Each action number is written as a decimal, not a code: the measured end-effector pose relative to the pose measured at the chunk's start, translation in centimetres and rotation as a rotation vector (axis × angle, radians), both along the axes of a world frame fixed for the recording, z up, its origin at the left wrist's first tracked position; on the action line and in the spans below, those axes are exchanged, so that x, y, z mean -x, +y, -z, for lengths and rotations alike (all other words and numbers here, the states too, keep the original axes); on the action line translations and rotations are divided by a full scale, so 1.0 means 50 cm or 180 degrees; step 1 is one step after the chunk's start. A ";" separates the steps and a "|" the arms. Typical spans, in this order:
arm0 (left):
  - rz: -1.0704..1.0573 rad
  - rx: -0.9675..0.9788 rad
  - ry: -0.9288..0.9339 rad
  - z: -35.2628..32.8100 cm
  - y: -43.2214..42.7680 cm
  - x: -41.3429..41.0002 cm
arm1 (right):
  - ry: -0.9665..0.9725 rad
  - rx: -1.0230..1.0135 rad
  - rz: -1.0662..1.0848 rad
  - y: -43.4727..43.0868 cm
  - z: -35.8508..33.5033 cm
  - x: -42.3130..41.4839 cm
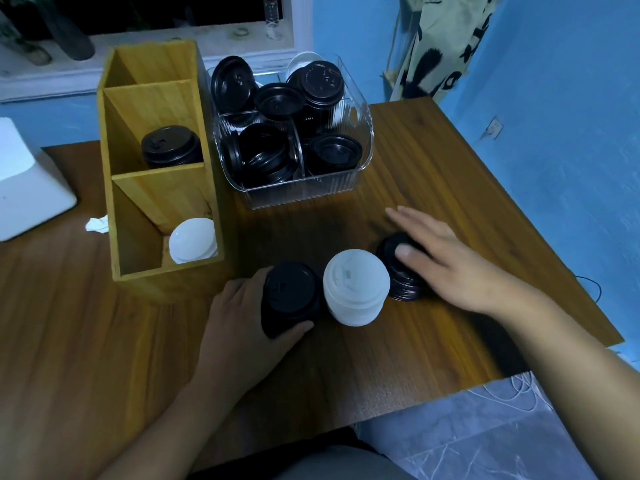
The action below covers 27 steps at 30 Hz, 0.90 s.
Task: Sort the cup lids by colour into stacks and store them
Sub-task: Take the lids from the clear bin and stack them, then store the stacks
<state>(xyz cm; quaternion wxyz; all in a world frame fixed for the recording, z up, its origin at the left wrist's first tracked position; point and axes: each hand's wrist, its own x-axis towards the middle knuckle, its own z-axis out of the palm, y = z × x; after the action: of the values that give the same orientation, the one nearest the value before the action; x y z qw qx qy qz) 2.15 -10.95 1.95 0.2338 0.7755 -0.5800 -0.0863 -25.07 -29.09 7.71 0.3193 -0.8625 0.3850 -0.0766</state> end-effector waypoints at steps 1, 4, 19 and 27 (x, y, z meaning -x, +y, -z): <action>-0.0007 0.0003 -0.0017 0.000 0.000 0.000 | -0.0235 -0.0004 0.0152 -0.014 -0.013 -0.008; -0.0012 0.0002 -0.0064 0.003 0.000 -0.001 | -0.0585 0.0283 0.0475 -0.062 -0.060 -0.042; 0.0073 0.0041 0.0026 0.003 -0.002 -0.007 | 0.1003 0.1605 0.0020 -0.224 -0.120 -0.348; 0.0079 0.0085 -0.0013 0.003 -0.002 -0.008 | 0.0915 0.1692 0.0360 -0.216 -0.122 -0.340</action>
<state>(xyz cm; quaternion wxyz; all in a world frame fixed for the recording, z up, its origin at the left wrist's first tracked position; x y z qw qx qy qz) 2.55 -11.04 1.79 0.2419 0.7652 -0.5912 -0.0799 -8.08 -39.89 13.81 0.0199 -0.8950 0.4401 -0.0696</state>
